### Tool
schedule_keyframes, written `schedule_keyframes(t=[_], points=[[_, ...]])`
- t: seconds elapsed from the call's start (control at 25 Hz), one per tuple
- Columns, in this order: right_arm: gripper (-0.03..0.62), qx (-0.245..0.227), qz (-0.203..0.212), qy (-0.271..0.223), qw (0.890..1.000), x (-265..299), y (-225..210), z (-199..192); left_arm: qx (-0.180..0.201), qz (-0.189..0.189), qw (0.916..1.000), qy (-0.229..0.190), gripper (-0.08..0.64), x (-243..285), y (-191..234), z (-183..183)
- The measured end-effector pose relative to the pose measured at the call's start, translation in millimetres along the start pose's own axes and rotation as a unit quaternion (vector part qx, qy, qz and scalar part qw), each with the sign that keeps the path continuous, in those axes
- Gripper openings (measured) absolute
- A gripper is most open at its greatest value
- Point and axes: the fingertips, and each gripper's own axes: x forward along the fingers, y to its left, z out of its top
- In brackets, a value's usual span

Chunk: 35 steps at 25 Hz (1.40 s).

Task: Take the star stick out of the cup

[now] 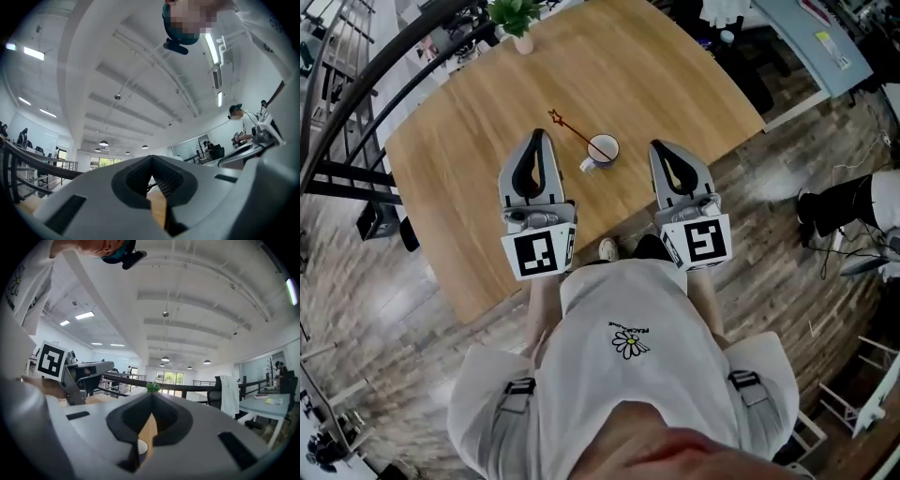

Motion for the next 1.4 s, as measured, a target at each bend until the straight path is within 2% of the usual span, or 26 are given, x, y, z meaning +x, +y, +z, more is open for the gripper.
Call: schedule_keyframes(t=[0.2, 0.32, 0.56, 0.72, 0.92, 1.08, 1.12, 1.16, 1.2, 1.4], points=[[0.006, 0.012, 0.059, -0.003, 0.998, 29.0, 3.4, -6.8, 0.004, 0.049, 0.9984, 0.029, 0.016, -7.6, 6.2, -11.9], [0.006, 0.024, 0.109, -0.007, 0.994, 49.7, 10.1, -3.8, 0.012, 0.095, 0.9942, 0.049, 0.017, -15.9, 14.9, -13.7], [0.006, 0.048, 0.181, -0.017, 0.982, 74.8, 19.2, -4.1, 0.033, 0.166, 0.9845, 0.045, 0.017, -23.5, 28.3, -4.4], [0.006, 0.052, 0.222, -0.008, 0.974, 82.1, 23.5, -9.5, 0.035, 0.193, 0.9792, 0.054, 0.017, -27.1, 28.5, -9.0], [0.006, 0.059, 0.243, -0.008, 0.968, 92.2, 20.7, -6.9, 0.044, 0.213, 0.9744, 0.056, 0.017, -22.5, 32.6, -7.9], [0.006, 0.072, 0.258, 0.031, 0.963, 112.9, 18.9, -25.9, 0.046, 0.226, 0.9714, 0.056, 0.016, -19.4, 34.5, -9.3], [0.011, 0.072, 0.269, 0.048, 0.959, 120.0, 21.9, -33.4, 0.047, 0.228, 0.9708, 0.057, 0.015, -18.8, 35.1, -10.4], [0.091, 0.072, 0.284, 0.066, 0.954, 126.6, 26.4, -41.0, 0.048, 0.230, 0.9702, 0.058, 0.017, -18.3, 35.9, -11.5], [0.110, 0.072, 0.299, 0.083, 0.948, 132.4, 31.6, -48.6, 0.048, 0.232, 0.9696, 0.060, 0.016, -18.0, 36.9, -12.7], [0.144, 0.078, 0.364, 0.162, 0.914, 151.2, 58.4, -93.3, 0.047, 0.245, 0.9664, 0.063, 0.017, -16.7, 42.2, -15.6]])
